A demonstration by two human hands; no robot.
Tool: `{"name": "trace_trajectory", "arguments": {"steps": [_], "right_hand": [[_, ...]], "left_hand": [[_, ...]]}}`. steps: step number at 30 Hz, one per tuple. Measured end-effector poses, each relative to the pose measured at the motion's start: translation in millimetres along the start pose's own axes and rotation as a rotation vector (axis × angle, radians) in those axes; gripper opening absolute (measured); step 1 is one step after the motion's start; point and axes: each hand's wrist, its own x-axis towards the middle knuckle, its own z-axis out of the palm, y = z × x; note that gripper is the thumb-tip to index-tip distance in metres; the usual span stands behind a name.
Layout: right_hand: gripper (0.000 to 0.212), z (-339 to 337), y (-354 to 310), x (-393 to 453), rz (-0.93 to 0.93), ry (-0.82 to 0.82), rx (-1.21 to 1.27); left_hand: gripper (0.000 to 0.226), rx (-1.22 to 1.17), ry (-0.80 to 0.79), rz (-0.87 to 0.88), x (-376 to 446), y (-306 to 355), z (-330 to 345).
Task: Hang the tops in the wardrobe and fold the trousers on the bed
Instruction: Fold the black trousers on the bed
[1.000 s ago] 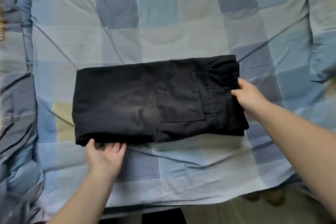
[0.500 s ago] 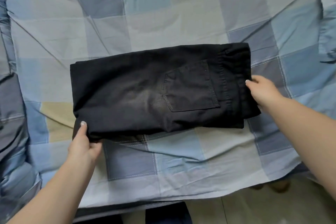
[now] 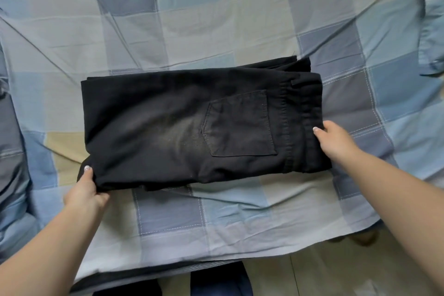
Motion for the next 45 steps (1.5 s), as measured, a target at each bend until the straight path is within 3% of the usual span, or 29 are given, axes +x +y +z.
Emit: {"name": "trace_trajectory", "arguments": {"steps": [3, 5, 8, 10, 12, 14, 16, 21, 24, 26, 28, 31, 36, 41, 45], "right_hand": [[0.024, 4.7, 0.0, -5.5, -0.009, 0.134, 0.064], [0.024, 8.2, -4.5, -10.0, 0.013, 0.222, 0.090], [0.038, 12.2, -28.3, -17.5, -0.120, 0.419, 0.168], [0.042, 15.2, -56.7, -16.9, -0.325, 0.456, 0.122], [0.041, 16.3, -88.2, -8.1, -0.459, 0.380, 0.057], [0.041, 18.1, -117.3, 8.2, -0.515, 0.253, -0.021], [0.041, 15.0, -134.7, 25.1, -0.470, 0.185, -0.182], [0.037, -12.8, -127.5, 39.1, -0.313, 0.228, -0.626], [0.030, -17.5, -128.5, 38.9, -0.384, 0.317, -0.501], [0.029, -13.4, -129.4, 35.7, -0.372, 0.376, -0.290], [0.041, 0.6, -128.7, 27.2, -0.384, 0.337, -0.186], [0.065, 40.4, -133.1, 8.2, -0.505, 0.270, -0.395], [0.074, 99.8, -145.0, 7.0, -0.701, 0.267, -0.772], [0.086, 64.0, -90.5, 53.1, -0.666, 0.342, -0.965], [0.086, 49.2, -77.4, 43.2, -0.497, 0.347, -0.983]], "left_hand": [[0.040, 0.030, 0.027, 0.015, 1.1, -0.4, -6.2], [0.035, 0.224, 0.050, 0.083, 0.6, -4.5, -19.6], [0.048, 0.786, 0.290, 0.563, 3.9, 7.0, -33.1], [0.044, 1.022, 0.179, 0.931, 1.2, 24.7, -19.0], [0.028, 1.094, -0.150, 1.123, -9.2, 35.3, 13.1], [0.017, 1.115, -0.443, 1.148, -25.3, 42.7, 53.8], [0.024, 1.211, -0.628, 1.099, -39.5, 46.9, 94.2], [0.059, 1.460, -0.734, 0.977, -56.0, 49.0, 168.7], [0.067, 1.570, -0.687, 0.992, -55.4, 42.5, 182.2], [0.072, 1.531, -0.660, 1.107, -55.0, 33.9, 177.8], [0.076, 1.575, -0.616, 1.277, -54.9, 21.6, 165.5], [0.081, 1.747, -0.582, 1.545, -51.9, -3.9, 145.0], [0.085, 1.807, -0.642, 1.722, -40.5, -41.2, 148.1], [0.087, 1.799, -0.313, 1.573, 26.2, -4.0, 112.0], [0.086, 1.862, -0.111, 1.239, 30.6, 12.0, 75.7]]}}
